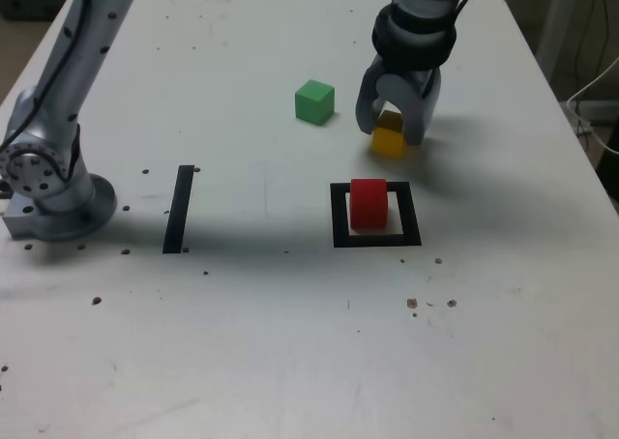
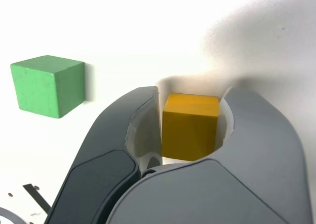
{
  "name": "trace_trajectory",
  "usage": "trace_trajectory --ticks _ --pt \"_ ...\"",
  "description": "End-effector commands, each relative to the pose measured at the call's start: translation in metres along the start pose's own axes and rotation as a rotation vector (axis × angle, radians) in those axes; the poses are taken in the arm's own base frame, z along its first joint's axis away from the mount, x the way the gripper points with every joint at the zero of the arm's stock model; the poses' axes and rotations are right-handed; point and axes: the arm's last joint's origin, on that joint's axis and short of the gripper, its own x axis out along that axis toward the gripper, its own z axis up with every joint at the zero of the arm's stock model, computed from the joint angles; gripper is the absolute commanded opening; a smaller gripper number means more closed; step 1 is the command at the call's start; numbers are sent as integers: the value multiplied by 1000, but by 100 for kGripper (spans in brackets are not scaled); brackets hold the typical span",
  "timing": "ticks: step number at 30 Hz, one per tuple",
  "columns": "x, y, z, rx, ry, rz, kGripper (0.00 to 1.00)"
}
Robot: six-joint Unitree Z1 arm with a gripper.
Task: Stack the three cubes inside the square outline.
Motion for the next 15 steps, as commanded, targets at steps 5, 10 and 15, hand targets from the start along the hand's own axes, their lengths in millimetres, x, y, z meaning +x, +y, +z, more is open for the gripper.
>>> trace_trajectory --ticks 5,10,15 --pt "-7 0 -5 10 -12 9 19" --pt "-12 0 -8 9 -19 14 18" --pt "-39 -6 -18 11 -48 32 18"
